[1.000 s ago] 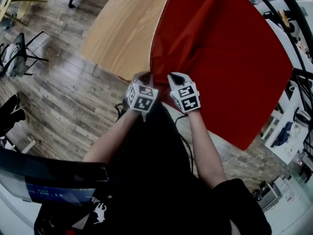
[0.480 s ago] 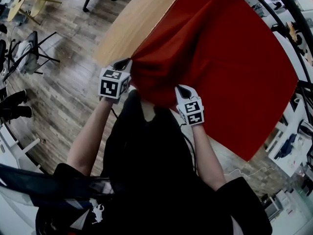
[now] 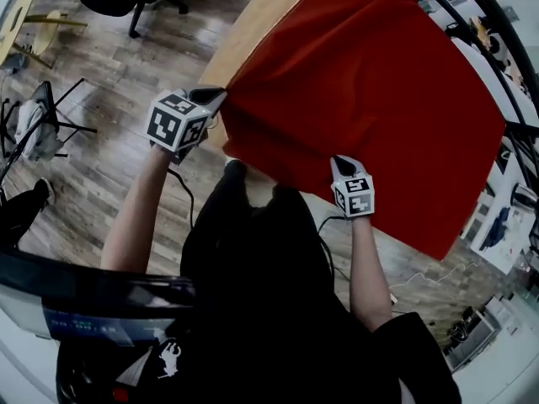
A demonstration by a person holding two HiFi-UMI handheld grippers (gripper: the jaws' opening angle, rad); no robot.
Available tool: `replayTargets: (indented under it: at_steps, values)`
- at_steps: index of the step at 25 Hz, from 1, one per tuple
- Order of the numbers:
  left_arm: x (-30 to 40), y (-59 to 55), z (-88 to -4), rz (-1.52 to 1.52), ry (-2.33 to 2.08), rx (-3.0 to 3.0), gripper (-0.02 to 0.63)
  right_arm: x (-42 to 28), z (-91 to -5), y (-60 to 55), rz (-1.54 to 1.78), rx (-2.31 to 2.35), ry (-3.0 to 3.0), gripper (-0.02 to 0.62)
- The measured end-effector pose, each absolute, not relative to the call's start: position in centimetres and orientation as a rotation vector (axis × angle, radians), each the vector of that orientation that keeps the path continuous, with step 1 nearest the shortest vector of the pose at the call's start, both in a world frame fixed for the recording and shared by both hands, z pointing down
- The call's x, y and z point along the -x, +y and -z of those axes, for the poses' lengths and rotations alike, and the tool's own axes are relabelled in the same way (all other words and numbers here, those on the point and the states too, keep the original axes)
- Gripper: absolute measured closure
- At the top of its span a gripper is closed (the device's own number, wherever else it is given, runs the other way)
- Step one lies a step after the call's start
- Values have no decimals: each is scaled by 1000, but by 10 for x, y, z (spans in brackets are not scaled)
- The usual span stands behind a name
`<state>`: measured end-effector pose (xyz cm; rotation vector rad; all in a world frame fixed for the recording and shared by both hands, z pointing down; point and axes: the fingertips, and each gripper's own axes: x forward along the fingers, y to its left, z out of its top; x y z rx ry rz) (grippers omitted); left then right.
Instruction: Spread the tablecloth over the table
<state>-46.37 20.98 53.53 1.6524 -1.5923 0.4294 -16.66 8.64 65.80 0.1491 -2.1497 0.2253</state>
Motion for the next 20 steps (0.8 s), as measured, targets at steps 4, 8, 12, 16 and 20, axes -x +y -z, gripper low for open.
replayTargets:
  at_steps: [4,8,12,16,20]
  values:
    - [476,203,-515,-355,-1506,-1731,591,173,-658,78,-292,-275,-2135,586]
    - [505,217,-588,-515,-1722,-1661,586,181,-656,79,-256,-340,-2105,586]
    - [488,242,-609,-403,-1710,-1598,417,174,-653,74,-246,-359,-2078,586]
    - [445,274,-619,-449,-1644,-1595,416,173,-654,74,-247,-374,-2071,586]
    - [420,275,-640,-544,-1749,-1479,421,179,-655,73,-248,-360,-2066,586]
